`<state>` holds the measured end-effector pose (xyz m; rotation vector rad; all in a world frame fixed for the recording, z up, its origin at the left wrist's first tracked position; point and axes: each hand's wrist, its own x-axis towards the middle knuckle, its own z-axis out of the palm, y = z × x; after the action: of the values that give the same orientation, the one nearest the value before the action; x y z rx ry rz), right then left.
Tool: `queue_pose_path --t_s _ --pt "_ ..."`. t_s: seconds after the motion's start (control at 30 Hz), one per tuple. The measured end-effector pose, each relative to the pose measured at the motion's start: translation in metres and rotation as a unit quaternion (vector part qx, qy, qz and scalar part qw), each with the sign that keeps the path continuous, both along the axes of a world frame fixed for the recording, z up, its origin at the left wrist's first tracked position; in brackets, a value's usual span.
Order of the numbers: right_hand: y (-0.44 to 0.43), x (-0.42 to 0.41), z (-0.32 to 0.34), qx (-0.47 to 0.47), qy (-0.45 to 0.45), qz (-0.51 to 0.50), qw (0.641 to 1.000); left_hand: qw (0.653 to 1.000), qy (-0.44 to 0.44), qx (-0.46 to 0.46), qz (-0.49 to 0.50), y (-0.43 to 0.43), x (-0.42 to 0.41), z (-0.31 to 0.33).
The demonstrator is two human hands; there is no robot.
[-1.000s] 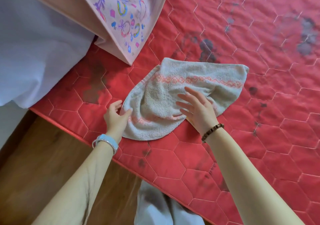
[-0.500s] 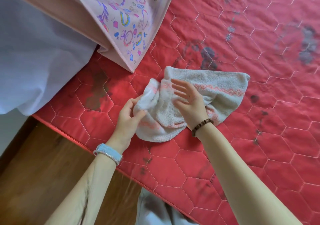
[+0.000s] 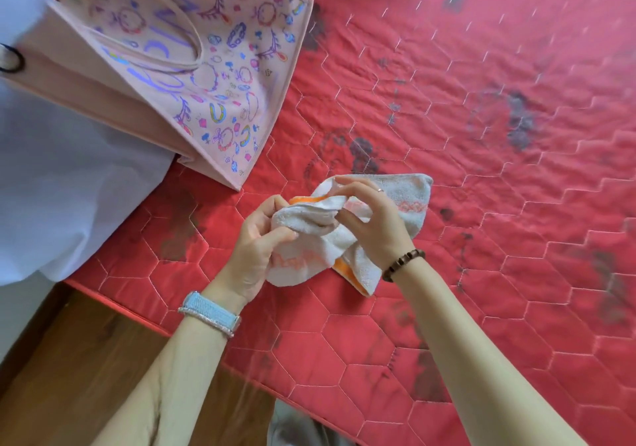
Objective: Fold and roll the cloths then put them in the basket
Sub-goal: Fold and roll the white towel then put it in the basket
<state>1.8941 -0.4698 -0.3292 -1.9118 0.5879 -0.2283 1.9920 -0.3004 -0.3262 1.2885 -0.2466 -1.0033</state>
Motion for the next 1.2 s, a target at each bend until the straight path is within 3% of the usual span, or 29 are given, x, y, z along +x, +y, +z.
queue_pose_path --t_s 0.17,0.33,0.5,0.8,1.2 --pt "-0.012 -0.019 0.051 0.040 -0.096 -0.096 0.990 0.995 -0.096 0.036 -0.007 -0.018 -0.013 0.032" --pt "-0.021 -0.038 0.119 0.073 -0.135 -0.113 0.982 0.992 -0.121 0.030 -0.014 -0.042 -0.028 0.082" --pt "-0.038 -0.059 0.192 0.031 -0.187 -0.159 0.969 0.990 -0.144 -0.002 -0.008 -0.066 -0.032 0.149" --pt "-0.078 -0.105 0.331 -0.097 -0.287 -0.220 0.927 0.956 -0.288 0.012 -0.061 -0.107 -0.029 0.261" --pt "-0.122 -0.133 0.432 -0.148 -0.344 -0.310 0.874 0.962 -0.265 -0.064 -0.018 -0.144 -0.004 0.388"
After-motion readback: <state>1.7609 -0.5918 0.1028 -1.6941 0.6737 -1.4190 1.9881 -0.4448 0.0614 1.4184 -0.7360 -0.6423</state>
